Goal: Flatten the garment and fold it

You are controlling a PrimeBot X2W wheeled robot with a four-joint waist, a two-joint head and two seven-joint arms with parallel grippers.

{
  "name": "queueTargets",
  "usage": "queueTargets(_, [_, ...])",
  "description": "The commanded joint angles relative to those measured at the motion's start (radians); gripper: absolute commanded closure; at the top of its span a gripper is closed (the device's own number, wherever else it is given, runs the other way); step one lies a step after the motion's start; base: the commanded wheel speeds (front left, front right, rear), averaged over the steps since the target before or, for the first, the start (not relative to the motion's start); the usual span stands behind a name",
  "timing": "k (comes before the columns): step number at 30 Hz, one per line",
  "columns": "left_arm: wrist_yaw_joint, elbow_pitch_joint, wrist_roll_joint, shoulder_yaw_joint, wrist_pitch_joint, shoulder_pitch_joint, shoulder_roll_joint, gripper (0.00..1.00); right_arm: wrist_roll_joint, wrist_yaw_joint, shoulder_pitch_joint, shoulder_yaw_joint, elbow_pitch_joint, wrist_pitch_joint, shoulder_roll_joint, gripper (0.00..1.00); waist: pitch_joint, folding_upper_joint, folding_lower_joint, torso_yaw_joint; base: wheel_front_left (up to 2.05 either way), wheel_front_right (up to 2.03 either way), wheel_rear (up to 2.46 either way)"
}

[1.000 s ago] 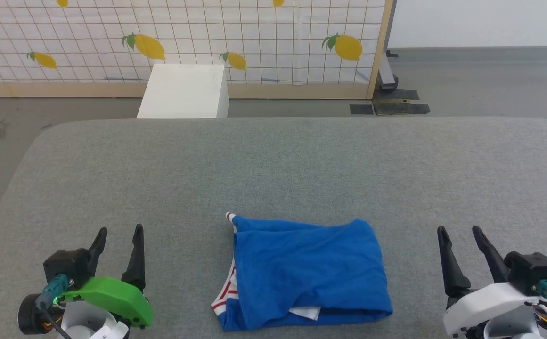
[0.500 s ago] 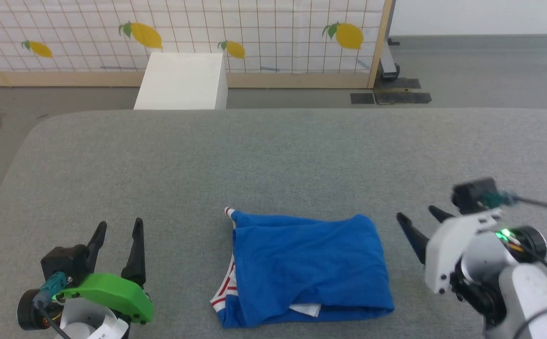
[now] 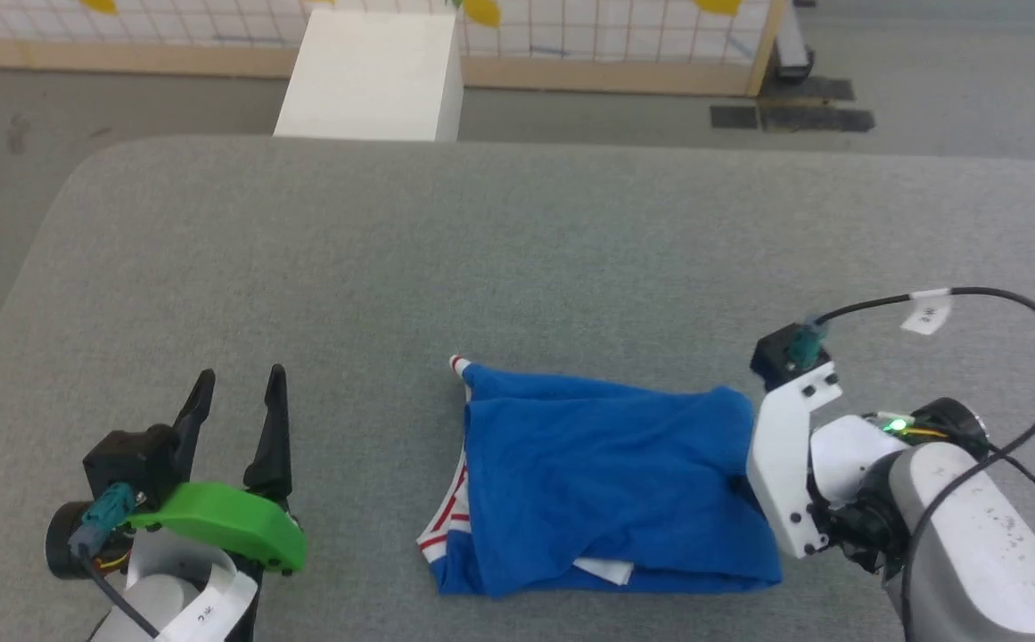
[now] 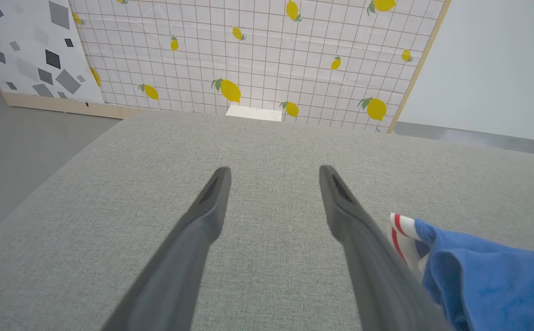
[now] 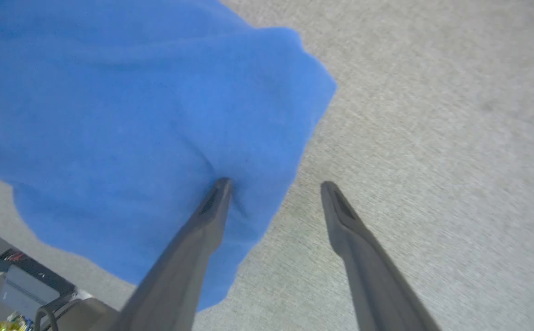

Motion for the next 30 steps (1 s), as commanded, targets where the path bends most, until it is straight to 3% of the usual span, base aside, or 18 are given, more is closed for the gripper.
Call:
queueTargets(1, [0.003, -0.002, 0.011, -0.001, -0.01, -0.019, -0.005, 0.0, -0.008, -0.001, -0.015, 0.016, 0.013, 0.011, -0.004, 0.0, 0.033, 0.0, -0.0001, 0.029, 0.0, 0.0, 0.0])
queueTargets(15, [-0.003, 0.018, 0.015, -0.02, -0.028, -0.053, -0.029, 0.0, 0.004, -0.001, -0.005, 0.139, 0.134, -0.014, -0.008, 0.0, 0.072, 0.0, -0.0001, 0.061, 0.0, 0.0, 0.0])
queueTargets(16, [-0.004, 0.02, 0.015, -0.02, -0.028, -0.054, -0.03, 0.0, 0.008, -0.001, -0.006, 0.144, 0.138, -0.017, -0.011, 0.42, 0.072, 0.0, -0.0001, 0.061, 0.0, 0.0, 0.0])
queueTargets(18, [-0.004, 0.022, 0.014, -0.021, -0.03, -0.055, -0.031, 0.0, 0.018, -0.001, -0.01, 0.152, 0.144, -0.028, -0.016, 1.0, 0.072, 0.0, -0.0001, 0.061, 0.0, 0.0, 0.0])
queueTargets(30, [-0.009, 0.041, 0.004, -0.027, -0.034, -0.045, -0.031, 0.0, 0.065, -0.001, -0.044, 0.158, 0.127, -0.098, -0.051, 1.0, 0.021, 0.0, -0.0001, 0.043, 0.0, 0.0, 0.0])
